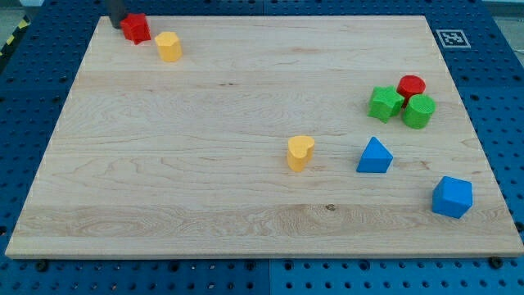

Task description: Push the red star closer towards the green star

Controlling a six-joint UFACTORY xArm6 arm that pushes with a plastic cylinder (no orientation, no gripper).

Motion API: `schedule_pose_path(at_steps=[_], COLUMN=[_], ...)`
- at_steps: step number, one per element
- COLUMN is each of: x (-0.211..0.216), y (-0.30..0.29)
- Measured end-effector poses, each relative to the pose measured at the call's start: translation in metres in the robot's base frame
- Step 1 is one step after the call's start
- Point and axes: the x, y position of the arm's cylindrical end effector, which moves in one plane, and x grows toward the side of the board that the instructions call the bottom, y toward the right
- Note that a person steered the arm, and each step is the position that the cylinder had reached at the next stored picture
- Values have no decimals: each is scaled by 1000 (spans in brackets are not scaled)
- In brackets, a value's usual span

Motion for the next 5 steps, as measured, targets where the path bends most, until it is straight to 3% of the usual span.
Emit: schedule_pose_path(at_steps=[5], x=[26], y=[26])
